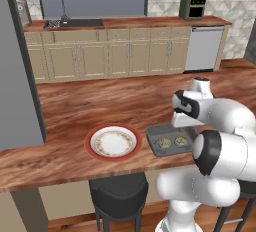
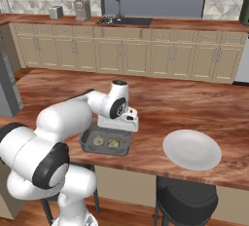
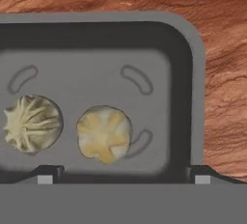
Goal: Place two dumplings into each of the tupperware containers and then place the containers in the fridge.
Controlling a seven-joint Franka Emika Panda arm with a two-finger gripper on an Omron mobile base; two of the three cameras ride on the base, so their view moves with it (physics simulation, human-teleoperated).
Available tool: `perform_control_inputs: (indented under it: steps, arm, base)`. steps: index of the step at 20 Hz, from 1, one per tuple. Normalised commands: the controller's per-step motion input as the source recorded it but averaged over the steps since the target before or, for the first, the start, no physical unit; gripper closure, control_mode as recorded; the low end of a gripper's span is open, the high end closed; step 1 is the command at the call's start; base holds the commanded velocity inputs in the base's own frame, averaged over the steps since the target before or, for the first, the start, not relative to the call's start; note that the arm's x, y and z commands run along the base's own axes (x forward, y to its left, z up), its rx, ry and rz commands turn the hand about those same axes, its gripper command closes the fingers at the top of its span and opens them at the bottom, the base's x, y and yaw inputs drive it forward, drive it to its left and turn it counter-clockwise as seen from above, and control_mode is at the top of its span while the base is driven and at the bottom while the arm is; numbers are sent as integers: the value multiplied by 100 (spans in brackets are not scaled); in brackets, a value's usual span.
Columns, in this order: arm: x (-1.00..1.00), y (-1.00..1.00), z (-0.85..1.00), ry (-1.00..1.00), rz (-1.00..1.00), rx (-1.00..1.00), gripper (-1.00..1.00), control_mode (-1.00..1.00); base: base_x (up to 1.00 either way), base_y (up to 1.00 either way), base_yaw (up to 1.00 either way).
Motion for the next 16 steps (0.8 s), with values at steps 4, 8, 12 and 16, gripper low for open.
perform_control_inputs:
  steps: [4, 8, 12, 16]
  arm:
    - [-12, -62, 8, 0, -5, 0, -100, -100]
    - [0, -24, -28, -1, 0, 0, -100, -100]
    - [4, 0, -49, 0, 0, 0, -100, -100]
    - [15, 0, -22, 0, 0, 0, -100, -100]
  base:
    - [0, 0, 0]
    - [0, 0, 0]
    - [0, 0, 0]
    - [0, 0, 0]
